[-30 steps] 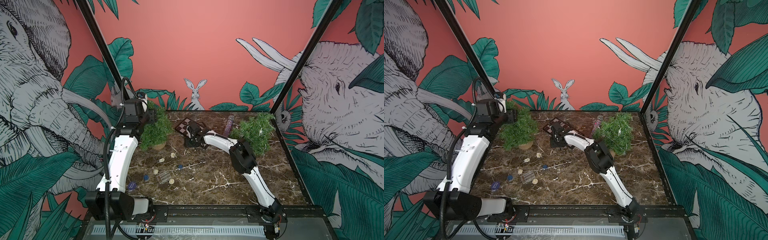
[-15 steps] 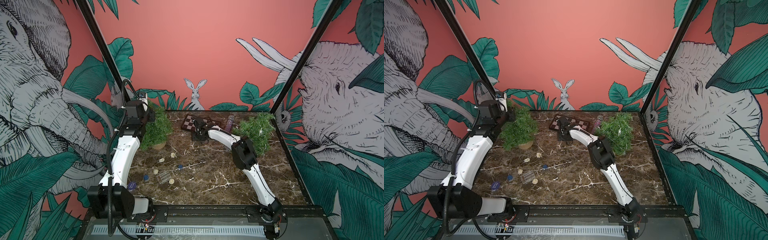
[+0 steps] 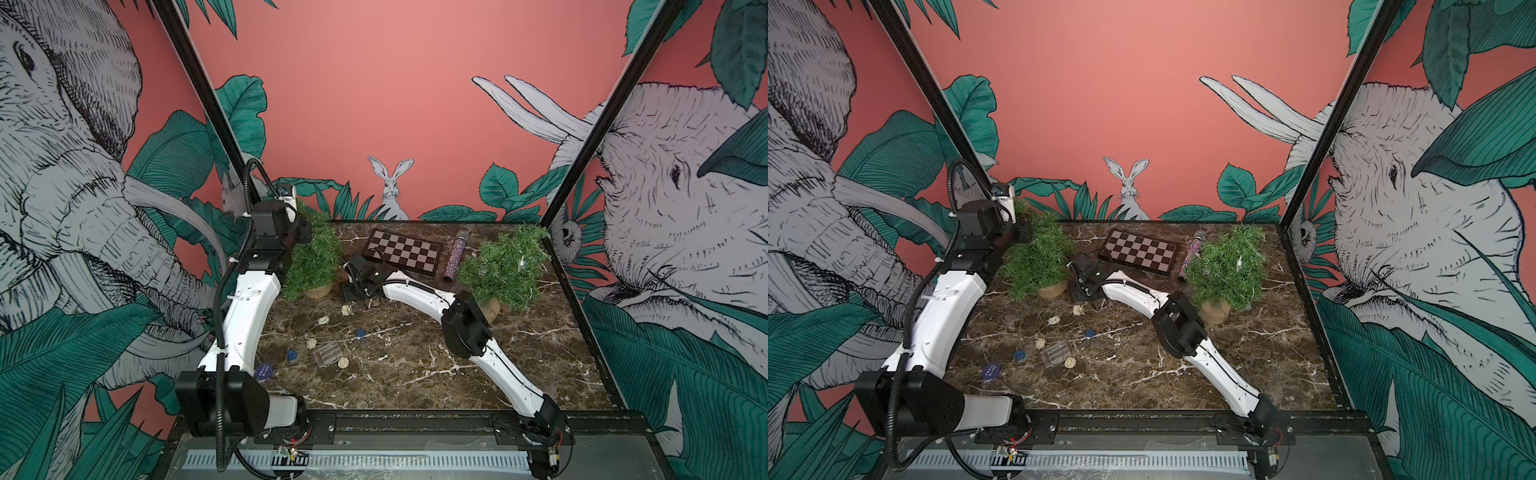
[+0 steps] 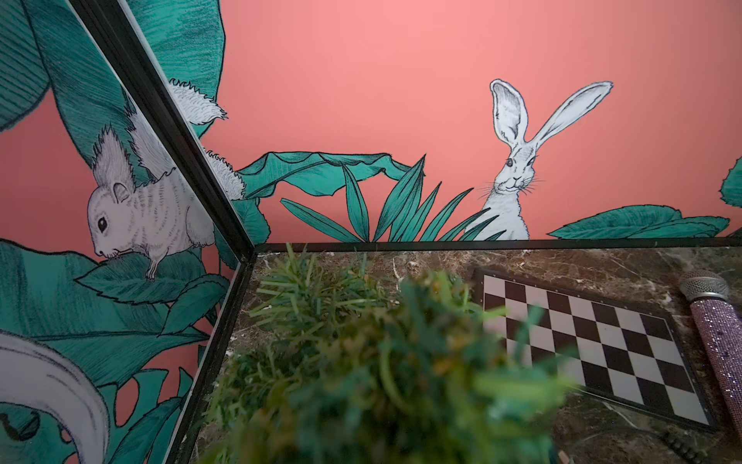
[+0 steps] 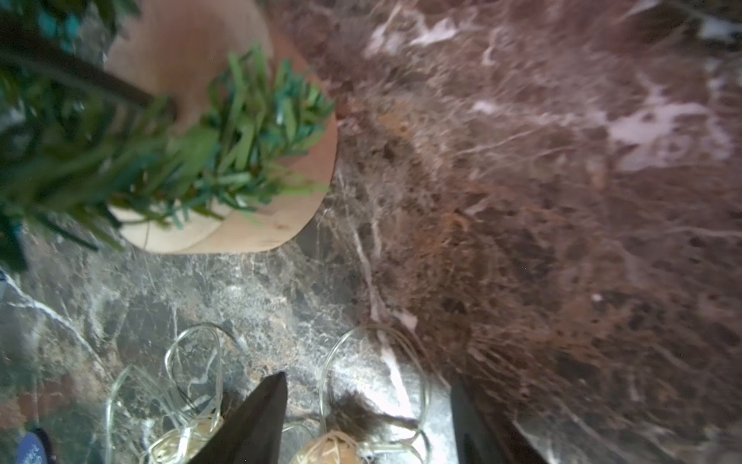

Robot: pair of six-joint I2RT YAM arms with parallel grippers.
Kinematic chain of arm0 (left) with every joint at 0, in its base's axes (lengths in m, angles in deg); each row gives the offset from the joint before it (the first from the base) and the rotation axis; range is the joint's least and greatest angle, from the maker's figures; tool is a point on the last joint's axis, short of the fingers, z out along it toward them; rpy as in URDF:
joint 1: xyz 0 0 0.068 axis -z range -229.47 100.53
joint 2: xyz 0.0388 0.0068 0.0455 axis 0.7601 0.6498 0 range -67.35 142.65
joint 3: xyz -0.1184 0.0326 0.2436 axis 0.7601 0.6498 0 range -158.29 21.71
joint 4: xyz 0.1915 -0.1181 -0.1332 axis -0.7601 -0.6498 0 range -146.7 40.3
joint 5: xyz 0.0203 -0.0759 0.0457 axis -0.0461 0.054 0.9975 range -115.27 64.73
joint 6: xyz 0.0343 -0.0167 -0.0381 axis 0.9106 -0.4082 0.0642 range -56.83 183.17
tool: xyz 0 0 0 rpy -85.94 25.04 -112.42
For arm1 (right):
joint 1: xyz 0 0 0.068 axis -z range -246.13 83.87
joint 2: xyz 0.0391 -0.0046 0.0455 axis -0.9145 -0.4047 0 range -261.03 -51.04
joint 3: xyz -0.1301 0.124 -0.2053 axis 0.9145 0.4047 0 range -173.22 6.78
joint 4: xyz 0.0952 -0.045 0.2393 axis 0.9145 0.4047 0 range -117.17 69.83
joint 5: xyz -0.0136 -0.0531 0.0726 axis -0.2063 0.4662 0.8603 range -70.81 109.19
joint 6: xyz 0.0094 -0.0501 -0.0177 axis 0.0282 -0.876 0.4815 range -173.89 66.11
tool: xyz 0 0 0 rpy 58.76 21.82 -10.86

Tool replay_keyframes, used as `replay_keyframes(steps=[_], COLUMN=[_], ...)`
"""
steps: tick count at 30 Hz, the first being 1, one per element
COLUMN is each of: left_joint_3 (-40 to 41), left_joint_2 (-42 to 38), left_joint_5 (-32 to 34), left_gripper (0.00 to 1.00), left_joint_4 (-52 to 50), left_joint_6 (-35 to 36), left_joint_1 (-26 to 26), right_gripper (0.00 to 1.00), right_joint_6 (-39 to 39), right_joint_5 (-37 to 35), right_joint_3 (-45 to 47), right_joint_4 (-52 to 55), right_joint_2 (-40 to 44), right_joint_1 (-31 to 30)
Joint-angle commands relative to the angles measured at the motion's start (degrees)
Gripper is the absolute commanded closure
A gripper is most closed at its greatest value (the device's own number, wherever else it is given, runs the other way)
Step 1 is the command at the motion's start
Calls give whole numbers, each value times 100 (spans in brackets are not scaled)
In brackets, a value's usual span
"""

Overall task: Wrap string light around the christmas tree
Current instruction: Move the christmas tree to the center of the board.

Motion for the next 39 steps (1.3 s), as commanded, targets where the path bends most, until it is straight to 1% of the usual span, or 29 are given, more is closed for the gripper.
replay_keyframes(steps=[1, 5, 8, 13, 18, 20, 25, 28, 31, 32, 33, 36, 37, 39], left_joint_3=[-115, -263, -274, -207, -208, -215, -276, -284, -308, -311, -324, -439, -464, -465], left_joint_2=[-258, -273, -322, -391, -422, -467, -537, -549, -515, -486, -463, -364, -348, -345], left_joint_5=[-55, 263, 509, 316, 147, 82, -123, -153, -155, -165, -152, 8, 73, 171], left_gripper=[100, 100, 100, 100, 100, 100, 100, 100, 100, 100, 100, 100, 100, 100], left_joint_4=[-124, -342, -382, -337, -347, -371, -463, -462, -484, -494, -513, -727, -805, -848], left_joint_6=[26, 102, 156, 2, -109, -143, -234, -243, -223, -227, -233, -247, -245, -246], left_joint_1=[-17, -14, -16, -17, -15, -13, -9, -8, -13, -9, -8, -5, -8, -8], right_gripper=[28, 28, 33, 45, 60, 63, 66, 64, 55, 48, 43, 36, 35, 35], right_joint_6=[48, -61, -199, -519, -800, -838, -1222, -1523, -1784, -1811, -1793, -1682, -1596, -1357], right_joint_5=[-315, -333, -363, -494, -715, -750, -1032, -1548, -2082, -2159, -2191, -2270, -2183, -1751], right_joint_3=[-76, -119, 178, 1063, 2053, 2557, 3816, 4425, 4717, 4701, 4622, 4244, 4118, 3804], right_joint_4=[270, 514, 621, 643, 564, 465, 427, 634, 876, 983, 1106, 1294, 1315, 1257], right_joint_2=[-132, -178, -10, 538, 1156, 1430, 2186, 2677, 3153, 3282, 3382, 3490, 3449, 3270], right_joint_1=[-117, -251, -302, -296, -241, -175, 19, 140, 148, 131, 100, -167, -276, -540])
